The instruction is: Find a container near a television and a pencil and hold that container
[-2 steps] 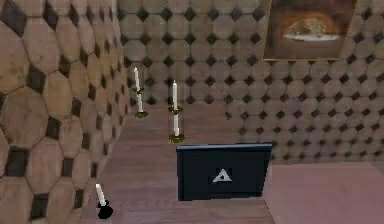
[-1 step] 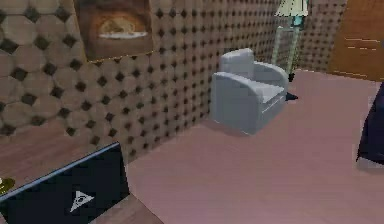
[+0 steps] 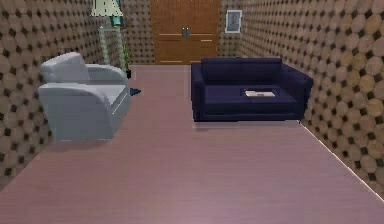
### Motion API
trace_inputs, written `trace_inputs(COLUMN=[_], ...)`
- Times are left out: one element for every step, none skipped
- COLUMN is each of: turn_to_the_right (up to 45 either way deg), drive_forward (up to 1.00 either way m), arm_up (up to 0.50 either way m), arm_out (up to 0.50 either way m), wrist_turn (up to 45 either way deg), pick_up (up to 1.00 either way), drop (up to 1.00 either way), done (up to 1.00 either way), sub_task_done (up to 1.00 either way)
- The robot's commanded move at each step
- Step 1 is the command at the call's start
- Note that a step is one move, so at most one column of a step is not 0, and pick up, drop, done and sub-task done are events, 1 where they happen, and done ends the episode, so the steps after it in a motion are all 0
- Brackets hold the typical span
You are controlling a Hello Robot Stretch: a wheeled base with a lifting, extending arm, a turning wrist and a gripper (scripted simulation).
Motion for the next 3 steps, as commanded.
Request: trace_inputs(turn_to_the_right=[15.0, 0.0, 0.0], drive_forward=[0.0, 0.0, 0.0], arm_up=[0.0, 0.5, 0.3], arm_out=[0.0, 0.0, 0.0], wrist_turn=[0.0, 0.0, 0.0], pick_up=[0.0, 0.0, 0.0], drop=[0.0, 0.0, 0.0], done=[0.0, 0.0, 0.0], sub_task_done=[0.0, 0.0, 0.0])
